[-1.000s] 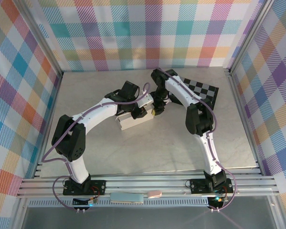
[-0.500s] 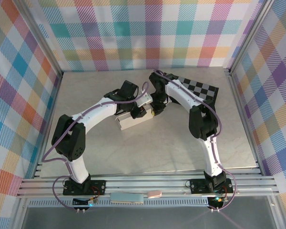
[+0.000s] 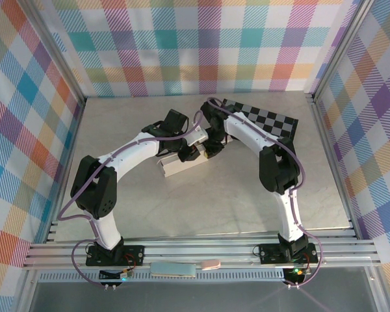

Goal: Fold the paper box

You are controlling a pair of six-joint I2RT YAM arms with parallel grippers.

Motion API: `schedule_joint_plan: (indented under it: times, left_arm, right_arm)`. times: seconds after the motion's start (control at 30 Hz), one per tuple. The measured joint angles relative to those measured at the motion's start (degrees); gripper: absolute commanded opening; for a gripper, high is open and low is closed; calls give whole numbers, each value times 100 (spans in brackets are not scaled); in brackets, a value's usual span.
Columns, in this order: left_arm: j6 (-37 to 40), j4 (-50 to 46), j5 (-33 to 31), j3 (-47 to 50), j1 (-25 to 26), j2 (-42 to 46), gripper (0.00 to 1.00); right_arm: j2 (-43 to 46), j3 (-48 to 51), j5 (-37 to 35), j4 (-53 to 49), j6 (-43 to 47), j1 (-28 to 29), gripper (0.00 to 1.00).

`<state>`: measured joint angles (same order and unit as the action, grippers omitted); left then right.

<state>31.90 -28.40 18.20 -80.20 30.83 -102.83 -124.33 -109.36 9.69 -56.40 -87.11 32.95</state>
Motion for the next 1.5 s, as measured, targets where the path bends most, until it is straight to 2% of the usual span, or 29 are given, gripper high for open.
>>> schedule_joint_plan:
  times: [0.1,0.2,0.4,0.5,0.63,0.77,0.9,1.13,1.5]
  left_arm:
    - [-31,-22,63,-31,-13,-26,30]
    - [-157,-9,125,-33,-24,-39,37]
    - [-946,149,17,81,-94,70,52]
    - [-1423,352,-184,341,-122,446,55]
    - [-2068,422,-844,586,-256,1351,60]
    - [-2498,258,-1346,629,-496,2199,57]
    - [-2675,-273,-1539,629,-629,2557,51]
    - [-2614,-1213,-1543,656,-632,2461,46]
    - [-2284,-1705,-1368,509,-498,1757,41]
  right_arm:
    - [66,118,-20,116,-72,0,30]
    - [111,192,-52,181,-151,-2,30]
    - [111,46,-223,92,-374,31,29]
    - [109,-197,-286,-76,-490,48,29]
    - [109,-391,-393,-341,-581,50,29]
    - [105,-391,-466,-584,-658,-2,29]
    - [105,-393,-479,-785,-675,-87,29]
    - [107,-219,-393,-885,-673,-330,28]
    - [140,2,-146,-859,-671,-527,28]
